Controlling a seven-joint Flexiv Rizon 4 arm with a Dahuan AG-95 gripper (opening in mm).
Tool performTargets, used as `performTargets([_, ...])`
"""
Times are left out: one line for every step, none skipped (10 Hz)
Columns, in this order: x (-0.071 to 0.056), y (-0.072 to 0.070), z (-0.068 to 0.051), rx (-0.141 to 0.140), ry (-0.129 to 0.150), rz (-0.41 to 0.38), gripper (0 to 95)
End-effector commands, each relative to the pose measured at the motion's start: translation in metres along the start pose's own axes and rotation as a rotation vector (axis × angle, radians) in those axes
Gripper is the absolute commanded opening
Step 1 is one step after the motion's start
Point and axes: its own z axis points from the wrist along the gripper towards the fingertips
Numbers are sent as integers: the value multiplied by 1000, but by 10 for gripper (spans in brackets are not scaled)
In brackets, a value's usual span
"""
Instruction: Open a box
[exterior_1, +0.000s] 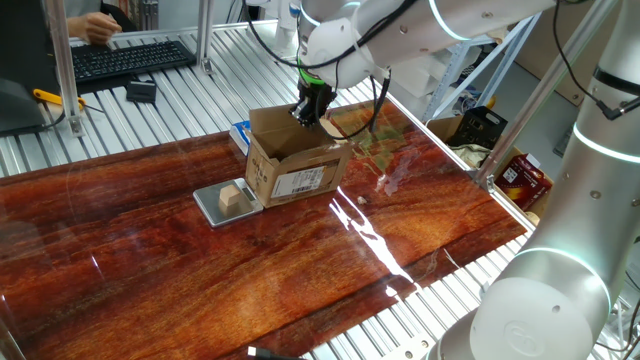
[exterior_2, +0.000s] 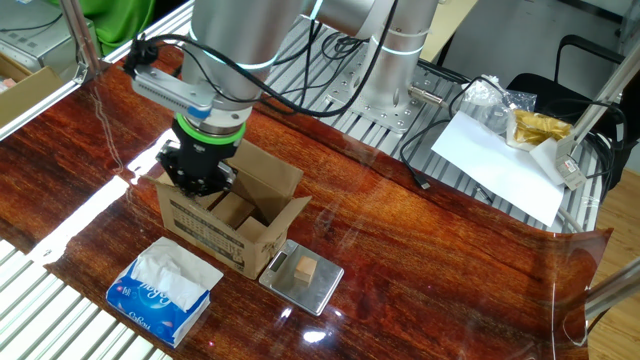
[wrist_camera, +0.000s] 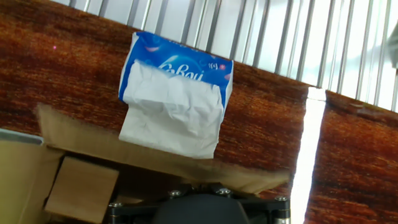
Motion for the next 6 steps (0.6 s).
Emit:
performTargets([0,0,-1,-1,2,0,0])
performTargets([0,0,-1,-2,3,0,0])
performTargets([0,-1,-1,-6,4,1,0])
performTargets([0,-1,-3,-13,9,2,0])
performTargets([1,-2,-6,-24,19,3,0])
performTargets([2,-4,-12,-25,31,3,0])
